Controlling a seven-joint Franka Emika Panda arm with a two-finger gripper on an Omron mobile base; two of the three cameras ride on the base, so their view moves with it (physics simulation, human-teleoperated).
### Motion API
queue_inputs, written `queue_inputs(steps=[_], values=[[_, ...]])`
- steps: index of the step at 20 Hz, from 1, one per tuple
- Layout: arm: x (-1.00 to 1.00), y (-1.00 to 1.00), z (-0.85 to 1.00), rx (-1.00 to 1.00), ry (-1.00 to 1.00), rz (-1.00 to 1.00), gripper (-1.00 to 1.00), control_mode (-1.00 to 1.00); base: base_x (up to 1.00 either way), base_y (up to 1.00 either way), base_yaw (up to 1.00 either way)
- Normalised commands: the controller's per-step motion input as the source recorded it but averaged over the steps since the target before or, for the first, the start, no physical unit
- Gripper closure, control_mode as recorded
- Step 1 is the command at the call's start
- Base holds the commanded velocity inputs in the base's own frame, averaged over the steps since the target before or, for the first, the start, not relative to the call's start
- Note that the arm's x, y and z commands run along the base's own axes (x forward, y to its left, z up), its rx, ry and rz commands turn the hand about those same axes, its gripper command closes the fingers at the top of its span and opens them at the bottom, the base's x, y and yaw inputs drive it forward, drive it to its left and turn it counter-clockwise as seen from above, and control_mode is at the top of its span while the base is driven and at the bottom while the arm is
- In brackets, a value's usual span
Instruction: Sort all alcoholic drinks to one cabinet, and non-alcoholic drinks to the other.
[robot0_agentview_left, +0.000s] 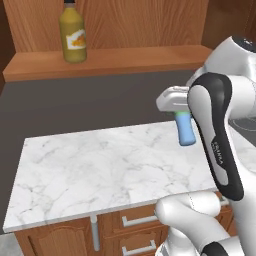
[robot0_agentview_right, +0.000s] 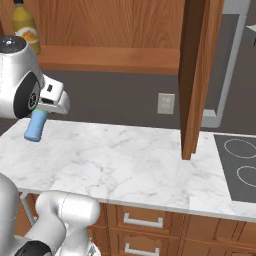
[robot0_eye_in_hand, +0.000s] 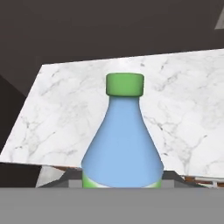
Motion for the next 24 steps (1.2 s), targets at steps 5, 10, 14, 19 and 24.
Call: queue_inputs(steps=[5, 10, 14, 19, 24], values=[[0.00, -0.03, 0.63, 0.00, -0.35, 0.00, 1.00, -1.00, 0.00, 0.00, 0.00], [0.25, 0.00, 0.61, 0.00, -0.27, 0.00, 1.00, -1.00, 0.00, 0.00, 0.00], [0.46, -0.04, 0.68, 0.01, -0.29, 0.00, 1.00, -1.00, 0.00, 0.00, 0.00], [0.50, -0.09, 0.56, 0.00, -0.29, 0.00, 1.00, -1.00, 0.00, 0.00, 0.00], [0.33, -0.02, 0.19, 0.00, -0.25, 0.00, 1.00, -1.00, 0.00, 0.00, 0.00]])
